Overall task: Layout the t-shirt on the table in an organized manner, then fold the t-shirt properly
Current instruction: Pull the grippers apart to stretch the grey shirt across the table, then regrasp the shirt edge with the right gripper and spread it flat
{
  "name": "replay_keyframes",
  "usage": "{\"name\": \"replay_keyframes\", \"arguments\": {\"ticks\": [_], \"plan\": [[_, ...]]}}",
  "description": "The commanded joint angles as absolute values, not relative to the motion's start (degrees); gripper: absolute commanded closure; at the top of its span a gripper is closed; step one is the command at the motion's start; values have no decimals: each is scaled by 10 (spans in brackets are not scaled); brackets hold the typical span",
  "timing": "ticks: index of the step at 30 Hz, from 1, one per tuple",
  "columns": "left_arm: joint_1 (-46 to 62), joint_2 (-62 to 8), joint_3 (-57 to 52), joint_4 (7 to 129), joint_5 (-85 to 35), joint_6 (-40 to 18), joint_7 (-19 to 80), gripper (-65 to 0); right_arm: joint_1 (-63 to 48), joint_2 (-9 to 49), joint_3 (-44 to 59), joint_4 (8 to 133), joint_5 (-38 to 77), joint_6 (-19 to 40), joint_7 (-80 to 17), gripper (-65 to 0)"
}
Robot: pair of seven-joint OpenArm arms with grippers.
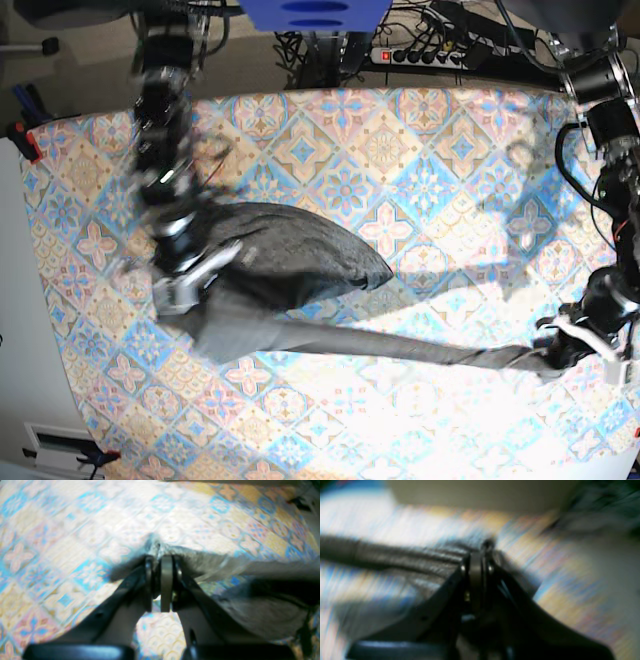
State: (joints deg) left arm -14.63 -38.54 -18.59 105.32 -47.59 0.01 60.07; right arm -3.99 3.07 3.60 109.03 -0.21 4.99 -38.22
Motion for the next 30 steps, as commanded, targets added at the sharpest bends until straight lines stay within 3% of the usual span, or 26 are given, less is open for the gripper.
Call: {"name": "replay_keyframes", "arguments": {"ticks": [1, 9, 13, 22, 28, 30], "plan": [[-142, -394, -211, 1068, -482, 0, 583, 0, -30, 35, 17, 1105, 0, 47, -348, 0], [-34, -395, -317, 1068, -475, 0, 583, 0, -95, 35, -106, 1103, 0, 47, -349, 0], [18, -393, -362, 1068, -413, 0, 583, 0, -109, 35, -183, 1099, 0, 47, -354, 0], [48, -366, -369, 1019, -303, -1, 583, 0, -120, 43, -311, 1024, 0, 47, -354, 0], [48, -303, -387, 1011, -258, -83, 582, 0, -120, 43, -349, 975, 0, 47, -354, 0], [48, -289, -390, 1011, -241, -120, 582, -10, -120, 43, -364, 969, 0, 47, -354, -69]]}}
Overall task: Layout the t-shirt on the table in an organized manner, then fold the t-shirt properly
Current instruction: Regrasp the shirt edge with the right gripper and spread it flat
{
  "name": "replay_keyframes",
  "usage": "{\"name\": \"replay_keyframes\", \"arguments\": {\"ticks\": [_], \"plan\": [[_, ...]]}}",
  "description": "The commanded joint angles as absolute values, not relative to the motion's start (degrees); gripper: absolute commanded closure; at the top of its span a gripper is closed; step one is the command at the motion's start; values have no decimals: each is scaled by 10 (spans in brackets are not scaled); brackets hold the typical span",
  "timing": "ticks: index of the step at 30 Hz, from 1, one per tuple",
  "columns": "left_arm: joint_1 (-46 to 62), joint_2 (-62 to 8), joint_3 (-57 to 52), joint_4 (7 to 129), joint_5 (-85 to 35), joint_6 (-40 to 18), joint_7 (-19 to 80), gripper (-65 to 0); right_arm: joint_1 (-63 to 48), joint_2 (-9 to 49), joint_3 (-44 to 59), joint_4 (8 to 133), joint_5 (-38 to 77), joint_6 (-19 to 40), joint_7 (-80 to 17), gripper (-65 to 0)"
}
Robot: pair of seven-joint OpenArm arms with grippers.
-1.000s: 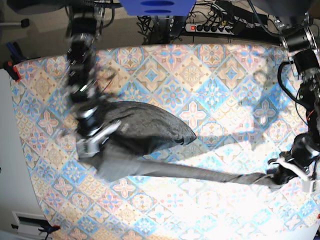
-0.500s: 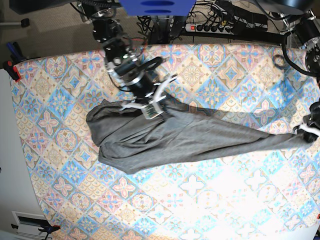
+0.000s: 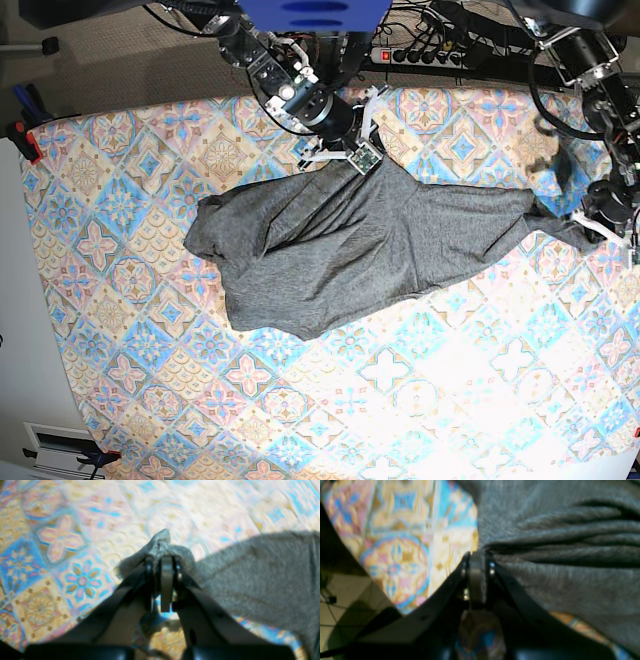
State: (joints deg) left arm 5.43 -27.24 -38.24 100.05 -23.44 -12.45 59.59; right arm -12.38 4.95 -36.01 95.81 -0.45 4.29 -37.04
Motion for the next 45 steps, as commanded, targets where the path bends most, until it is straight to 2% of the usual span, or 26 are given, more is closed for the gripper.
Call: {"name": "replay_keyframes", "arguments": {"ticks": [1, 4, 7, 14, 18, 21, 26, 29, 33, 37, 40, 45], "plan": [[48, -283, -390, 1011, -235, -139, 582, -41, -120, 43, -373, 969, 0, 47, -354, -122], [50, -267, -390, 1028, -223, -198, 586, -115, -120, 53, -398, 972, 0, 47, -354, -229], [65, -244, -393, 1069, -205, -244, 583, -155, -116, 62, -429, 976, 0, 47, -354, -290], [82, -198, -393, 1174, -208, -289, 583, -166, -116, 62, -438, 1025, 0, 47, -354, -293], [59, -152, -383, 1199, -208, -349, 583, -166, -116, 62, -437, 1038, 0, 47, -354, -293], [21, -138, -321, 1197, -201, -396, 585, -170, -116, 64, -436, 1038, 0, 47, -354, -293], [-59, -139, -204, 1171, -199, -397, 585, -171, -117, 91, -436, 1037, 0, 46, -354, -293], [-127, -138, -153, 1086, -199, -397, 586, -171, -116, 96, -434, 1037, 0, 46, -354, -293], [-242, -139, -71, 884, -199, -397, 585, -176, -120, 110, -407, 1038, 0, 46, -354, -293], [-356, -138, 21, 664, -200, -397, 576, -236, -121, 110, -388, 1038, 0, 46, -354, -293], [-406, -137, 93, 548, -201, -397, 510, -273, -121, 110, -384, 1038, 0, 46, -353, -293], [-444, -120, 190, 403, -201, -397, 423, -281, -121, 111, -384, 1038, 0, 46, -353, -293]]}}
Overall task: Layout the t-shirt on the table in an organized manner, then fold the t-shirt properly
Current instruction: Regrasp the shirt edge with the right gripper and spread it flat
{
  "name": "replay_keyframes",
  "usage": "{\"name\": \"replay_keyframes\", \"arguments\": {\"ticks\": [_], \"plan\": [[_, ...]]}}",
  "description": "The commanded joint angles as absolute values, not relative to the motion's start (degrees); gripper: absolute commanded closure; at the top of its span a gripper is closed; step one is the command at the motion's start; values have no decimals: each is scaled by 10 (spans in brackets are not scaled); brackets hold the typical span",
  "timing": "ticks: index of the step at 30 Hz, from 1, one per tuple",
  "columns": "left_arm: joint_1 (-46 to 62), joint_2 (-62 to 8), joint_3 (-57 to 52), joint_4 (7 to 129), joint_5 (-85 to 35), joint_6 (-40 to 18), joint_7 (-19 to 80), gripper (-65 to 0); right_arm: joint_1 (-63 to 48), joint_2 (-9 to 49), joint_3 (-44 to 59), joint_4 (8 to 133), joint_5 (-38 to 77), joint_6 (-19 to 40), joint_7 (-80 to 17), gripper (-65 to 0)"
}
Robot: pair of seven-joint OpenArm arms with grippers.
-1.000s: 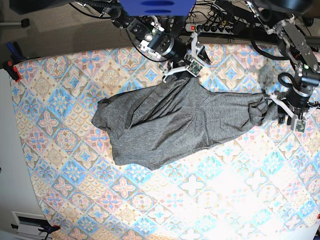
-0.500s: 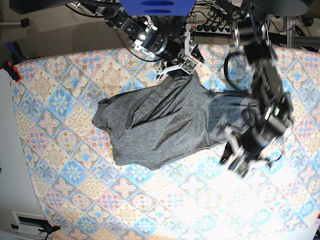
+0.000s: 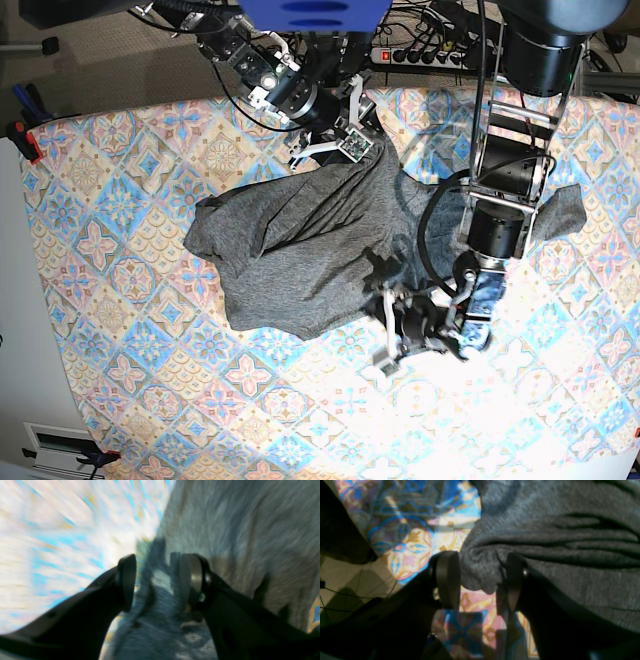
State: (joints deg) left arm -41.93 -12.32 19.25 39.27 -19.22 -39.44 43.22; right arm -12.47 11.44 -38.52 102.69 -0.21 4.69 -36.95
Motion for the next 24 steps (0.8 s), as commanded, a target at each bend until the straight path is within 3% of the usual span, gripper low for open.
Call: {"name": "replay_keyframes", "arguments": {"ticks": [1, 8, 14, 16, 19, 24], "plan": [[-450, -115, 205, 374, -201, -397, 408, -281, -121, 111, -384, 1038, 0, 46, -353, -293], [-454, -87, 227, 205, -201, -396, 249, -281, -121, 111, -384, 1038, 0, 46, -353, -293], [-450, -98, 233, 170, -198, -368, 211, -270, -121, 111, -384, 1038, 0, 46, -353, -293], [-441, -104, 255, 170, -183, -368, 218, -206, -121, 111, -384, 1038, 0, 46, -353, -293], [-416, -109, 268, 171, -163, -366, 218, -1, -121, 111, -384, 1039, 0, 46, -353, -293], [-378, -137, 248, 170, -167, -364, 217, 0, -121, 111, -375, 1055, 0, 46, -353, -293]]}}
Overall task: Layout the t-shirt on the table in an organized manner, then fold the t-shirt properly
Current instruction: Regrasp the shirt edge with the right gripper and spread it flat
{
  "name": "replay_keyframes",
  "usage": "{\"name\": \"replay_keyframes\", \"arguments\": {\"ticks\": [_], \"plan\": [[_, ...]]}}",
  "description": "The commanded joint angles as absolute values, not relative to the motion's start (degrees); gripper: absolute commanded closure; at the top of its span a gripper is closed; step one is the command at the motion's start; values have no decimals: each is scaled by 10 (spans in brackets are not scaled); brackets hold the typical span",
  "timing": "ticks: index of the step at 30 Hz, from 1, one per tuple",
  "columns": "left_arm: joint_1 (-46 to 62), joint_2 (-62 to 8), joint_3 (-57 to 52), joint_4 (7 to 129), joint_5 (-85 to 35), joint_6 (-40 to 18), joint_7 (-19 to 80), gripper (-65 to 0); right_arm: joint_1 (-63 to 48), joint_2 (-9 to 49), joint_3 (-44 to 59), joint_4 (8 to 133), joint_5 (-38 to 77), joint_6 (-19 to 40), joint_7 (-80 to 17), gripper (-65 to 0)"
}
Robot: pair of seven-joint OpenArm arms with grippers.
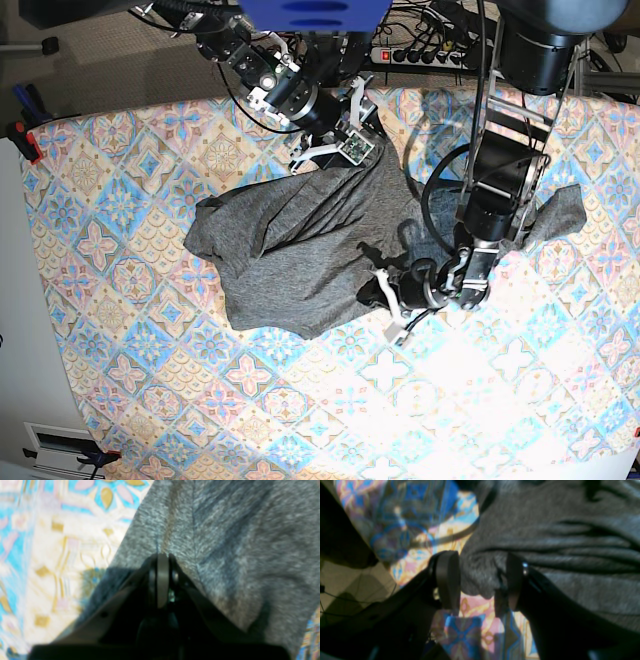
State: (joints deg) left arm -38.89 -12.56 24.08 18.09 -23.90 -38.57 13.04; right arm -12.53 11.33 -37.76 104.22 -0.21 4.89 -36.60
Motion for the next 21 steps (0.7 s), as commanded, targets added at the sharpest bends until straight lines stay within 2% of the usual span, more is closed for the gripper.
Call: {"name": "replay_keyframes", "arguments": {"ticks": [1, 7, 12, 21], "plan": [[-371, -147, 233, 170, -167, -362, 217, 0, -121, 111, -369, 1055, 0, 46, -353, -293], [-331, -228, 91, 174, -162, -342, 217, 0, -122, 111, -342, 1059, 0, 46, -352, -293], [-313, -286, 33, 175, -165, -342, 217, 0, -138, 111, -342, 1059, 0, 46, -349, -293], [-298, -320, -40, 171, -164, -342, 218, 0, -148, 109, -345, 1058, 0, 46, -349, -293]]}}
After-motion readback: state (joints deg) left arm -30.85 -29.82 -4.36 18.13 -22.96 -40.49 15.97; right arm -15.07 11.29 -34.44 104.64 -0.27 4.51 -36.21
